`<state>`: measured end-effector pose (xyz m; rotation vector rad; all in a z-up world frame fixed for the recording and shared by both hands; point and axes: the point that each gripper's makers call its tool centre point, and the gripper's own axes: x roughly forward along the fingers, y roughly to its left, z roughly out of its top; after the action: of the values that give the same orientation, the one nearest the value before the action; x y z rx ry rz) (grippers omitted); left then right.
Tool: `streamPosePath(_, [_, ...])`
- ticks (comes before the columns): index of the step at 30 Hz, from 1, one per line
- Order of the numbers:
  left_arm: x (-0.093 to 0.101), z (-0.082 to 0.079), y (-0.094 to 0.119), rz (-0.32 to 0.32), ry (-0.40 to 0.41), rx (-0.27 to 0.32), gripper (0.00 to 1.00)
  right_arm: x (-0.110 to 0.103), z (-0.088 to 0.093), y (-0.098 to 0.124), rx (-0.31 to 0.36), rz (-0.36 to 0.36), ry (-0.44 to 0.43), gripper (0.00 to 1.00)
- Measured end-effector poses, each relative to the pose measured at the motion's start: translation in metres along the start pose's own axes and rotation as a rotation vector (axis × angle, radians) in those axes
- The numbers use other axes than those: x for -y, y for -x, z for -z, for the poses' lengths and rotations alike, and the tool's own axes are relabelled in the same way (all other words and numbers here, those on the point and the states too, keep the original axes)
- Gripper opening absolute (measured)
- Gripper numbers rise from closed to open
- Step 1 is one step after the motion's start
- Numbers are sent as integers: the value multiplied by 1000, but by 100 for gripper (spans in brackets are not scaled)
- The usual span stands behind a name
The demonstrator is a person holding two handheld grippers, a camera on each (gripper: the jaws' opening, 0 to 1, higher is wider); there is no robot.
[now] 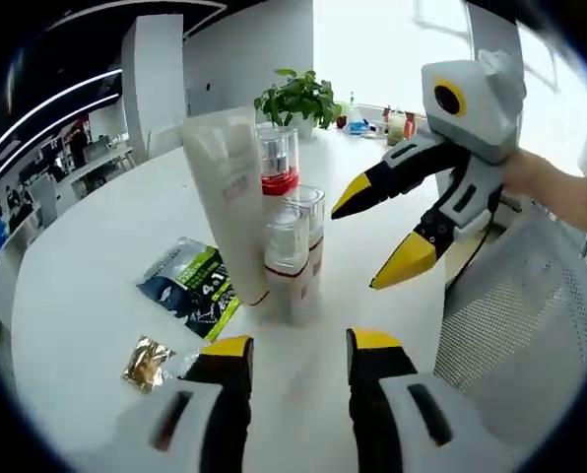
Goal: Arrange the skincare products in the storage area until every visible bottle or jar stands upright without overlapping.
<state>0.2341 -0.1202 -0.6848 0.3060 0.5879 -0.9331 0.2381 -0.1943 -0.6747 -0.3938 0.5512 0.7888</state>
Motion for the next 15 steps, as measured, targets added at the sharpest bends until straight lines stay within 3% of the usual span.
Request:
streamPosePath(4, [-9, 1, 21, -28, 25, 18, 47, -5, -7, 8, 10, 8, 2, 60])
streamPosePath(15, [-20, 12, 69, -109, 59, 26, 63, -16, -24, 23, 36, 32, -10, 77])
